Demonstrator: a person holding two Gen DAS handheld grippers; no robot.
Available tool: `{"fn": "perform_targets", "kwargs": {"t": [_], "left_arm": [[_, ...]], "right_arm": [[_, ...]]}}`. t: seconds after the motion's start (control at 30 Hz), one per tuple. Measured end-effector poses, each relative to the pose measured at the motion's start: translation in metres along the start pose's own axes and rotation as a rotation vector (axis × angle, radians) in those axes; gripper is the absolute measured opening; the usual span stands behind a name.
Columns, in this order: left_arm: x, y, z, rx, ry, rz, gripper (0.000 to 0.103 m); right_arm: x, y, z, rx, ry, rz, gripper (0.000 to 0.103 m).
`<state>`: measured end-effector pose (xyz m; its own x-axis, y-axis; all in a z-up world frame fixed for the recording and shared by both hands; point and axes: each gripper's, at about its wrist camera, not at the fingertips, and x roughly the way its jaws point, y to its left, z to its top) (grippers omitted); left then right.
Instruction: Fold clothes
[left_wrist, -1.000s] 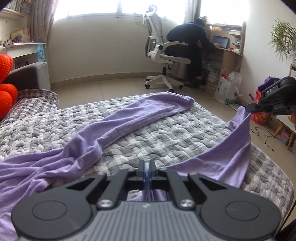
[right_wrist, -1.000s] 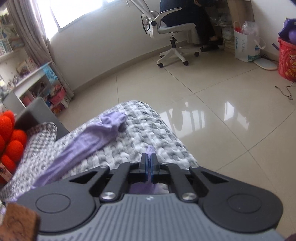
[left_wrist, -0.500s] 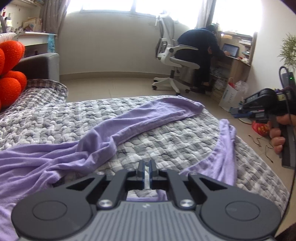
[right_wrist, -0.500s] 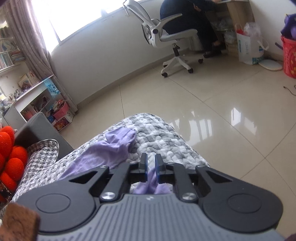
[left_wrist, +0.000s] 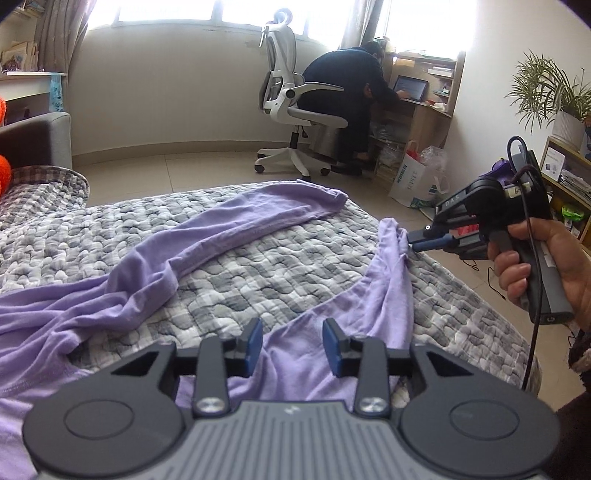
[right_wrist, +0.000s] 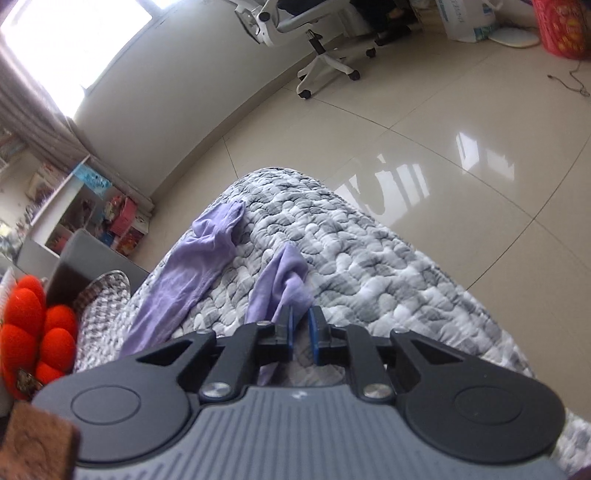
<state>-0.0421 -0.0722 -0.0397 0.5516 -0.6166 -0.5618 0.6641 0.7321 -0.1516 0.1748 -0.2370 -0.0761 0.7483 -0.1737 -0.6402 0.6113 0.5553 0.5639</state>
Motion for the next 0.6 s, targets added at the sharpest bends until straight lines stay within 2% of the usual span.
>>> {"fn": "perform_targets", "kwargs": {"t": [0.03,0.1,0.13,0.3,0.33,0.4,0.43,0.53,0.6], "left_arm": [[-0.001,0.000,0.000,0.001,-0.001,-0.003,0.037],[-0.002,0.000,-0.001,-0.002,-0.003,-0.007,0.037],[-0.002,0.000,-0.002,-0.006,-0.002,-0.010,0.037],[0.001,0.003,-0.005,-0.040,0.008,-0.011,0.038],[0.001,0.002,-0.005,-0.039,0.011,-0.014,0.038],[0.001,0.001,-0.006,-0.033,0.018,-0.019,0.038],[0.001,0.001,-0.007,-0.030,0.021,-0.021,0.038],[0.002,-0.001,-0.009,-0.022,0.031,-0.029,0.038],[0.002,-0.002,-0.010,-0.016,0.038,-0.034,0.038]], "right_arm": [[-0.001,0.000,-0.001,0.012,-0.006,0.002,0.018],[-0.002,0.000,-0.003,0.037,-0.017,0.007,0.036],[-0.002,0.001,-0.005,0.050,-0.023,0.009,0.040],[-0.005,0.002,-0.011,0.106,-0.054,0.017,0.040],[-0.006,0.003,-0.013,0.100,-0.068,0.006,0.038],[-0.006,0.005,-0.016,0.090,-0.089,-0.015,0.027],[-0.006,0.004,-0.017,0.092,-0.096,-0.025,0.017],[-0.006,-0.001,-0.018,0.121,-0.100,-0.024,0.004],[-0.006,-0.005,-0.017,0.143,-0.094,-0.010,0.004]]}}
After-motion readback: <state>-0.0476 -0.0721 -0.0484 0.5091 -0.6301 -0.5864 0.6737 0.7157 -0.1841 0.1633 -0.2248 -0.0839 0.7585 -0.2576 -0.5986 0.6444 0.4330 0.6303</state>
